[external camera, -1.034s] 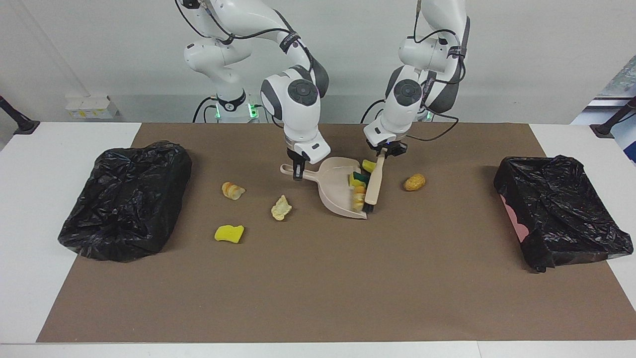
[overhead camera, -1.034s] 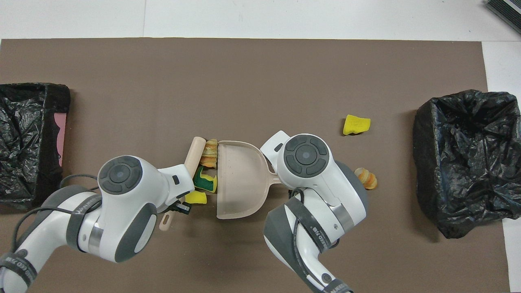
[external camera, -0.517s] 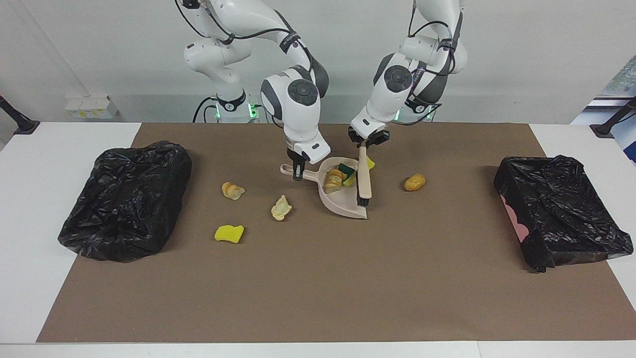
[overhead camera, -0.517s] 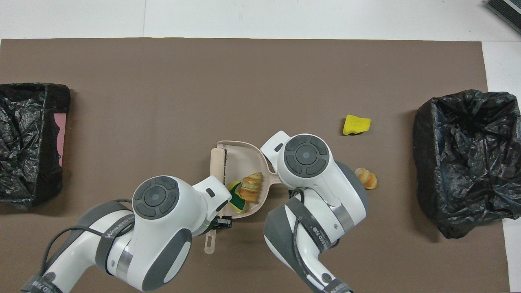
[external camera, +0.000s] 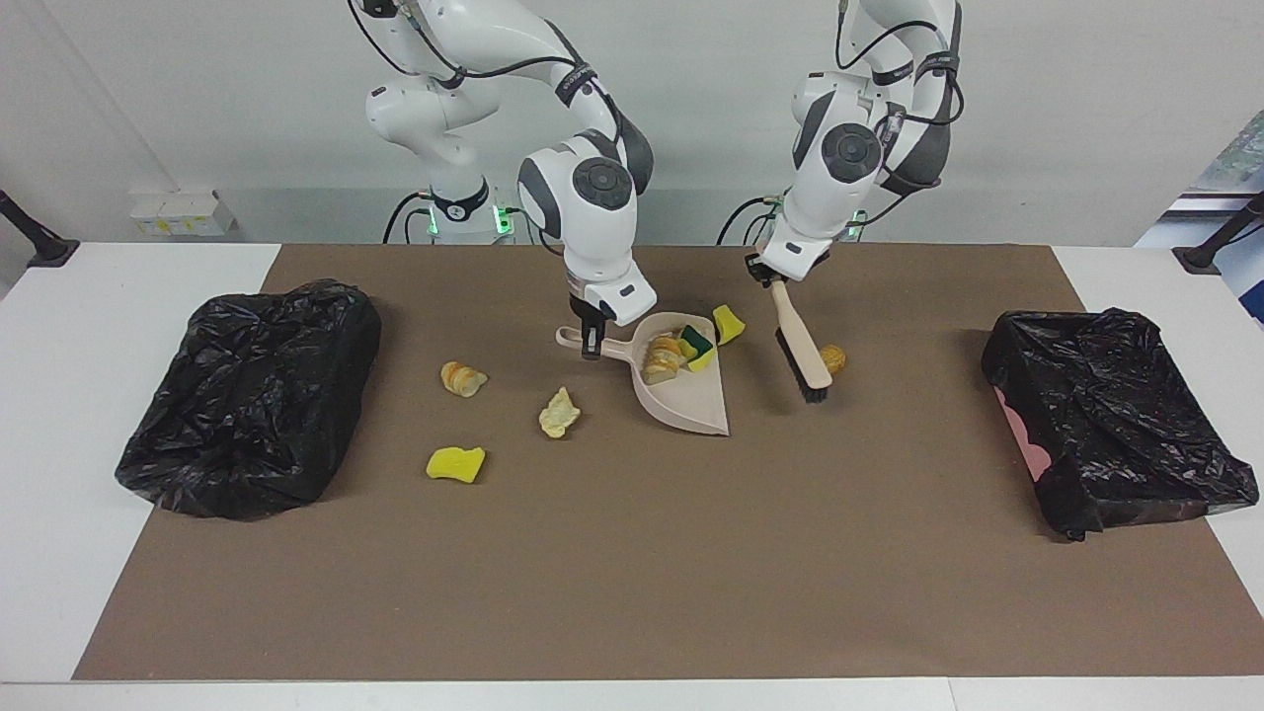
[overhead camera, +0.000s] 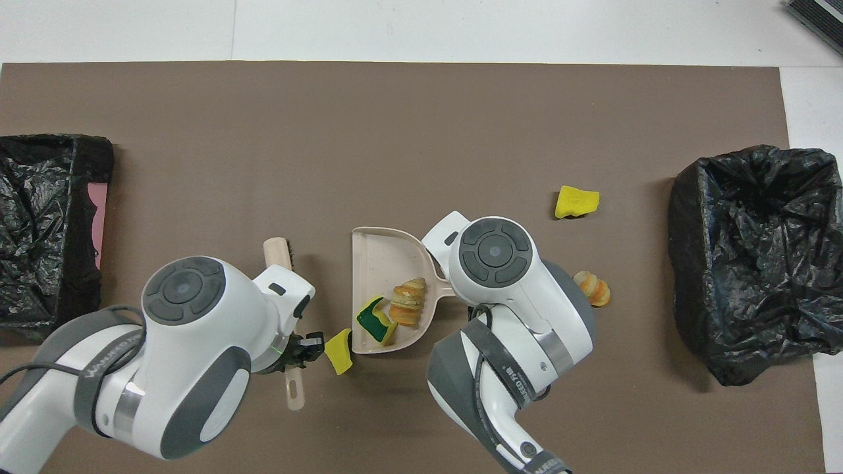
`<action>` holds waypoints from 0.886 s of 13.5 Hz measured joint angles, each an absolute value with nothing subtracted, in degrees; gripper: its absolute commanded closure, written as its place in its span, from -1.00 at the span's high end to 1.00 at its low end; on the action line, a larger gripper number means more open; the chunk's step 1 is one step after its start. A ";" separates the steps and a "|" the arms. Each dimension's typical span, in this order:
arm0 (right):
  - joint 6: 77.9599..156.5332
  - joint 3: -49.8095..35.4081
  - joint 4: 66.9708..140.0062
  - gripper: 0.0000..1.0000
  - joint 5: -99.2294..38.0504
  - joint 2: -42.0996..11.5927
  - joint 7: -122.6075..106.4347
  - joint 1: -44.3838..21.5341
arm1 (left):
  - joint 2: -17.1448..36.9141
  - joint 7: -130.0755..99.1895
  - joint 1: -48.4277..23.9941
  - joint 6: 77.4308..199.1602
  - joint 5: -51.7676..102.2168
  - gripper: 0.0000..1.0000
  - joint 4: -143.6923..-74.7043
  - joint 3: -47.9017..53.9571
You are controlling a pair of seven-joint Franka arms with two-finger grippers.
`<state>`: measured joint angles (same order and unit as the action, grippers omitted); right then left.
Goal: Sweep and dump trash in bin
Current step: 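Sweep the remaining crust and sponge into the dustpan with the brush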
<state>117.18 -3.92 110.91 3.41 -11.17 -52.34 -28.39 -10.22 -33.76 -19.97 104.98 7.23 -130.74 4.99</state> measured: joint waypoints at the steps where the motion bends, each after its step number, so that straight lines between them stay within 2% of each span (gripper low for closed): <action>1: 117.18 -3.92 110.91 -1.00 3.42 -11.17 -52.34 -28.39 | -10.51 -33.81 -17.95 104.92 5.94 -1.00 -131.56 4.94; 6: 117.18 -3.93 110.91 -1.00 3.70 -11.16 -52.34 -29.09 | -12.35 -33.83 -10.28 104.92 4.34 -1.00 -135.98 4.83; 9: 116.93 -3.96 110.91 -1.00 7.01 -11.16 -52.36 -29.78 | -12.97 -35.10 -10.35 106.67 4.34 -1.00 -139.34 5.86; 12: 115.76 -3.94 110.91 -1.00 8.49 -11.13 -54.57 -29.83 | -12.96 -35.67 -13.58 108.14 5.13 -1.00 -140.68 6.46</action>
<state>115.76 -3.94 110.91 8.49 -11.13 -54.57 -29.83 -12.96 -35.67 -13.58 108.14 5.13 -140.68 6.46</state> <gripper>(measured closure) 0.665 0.731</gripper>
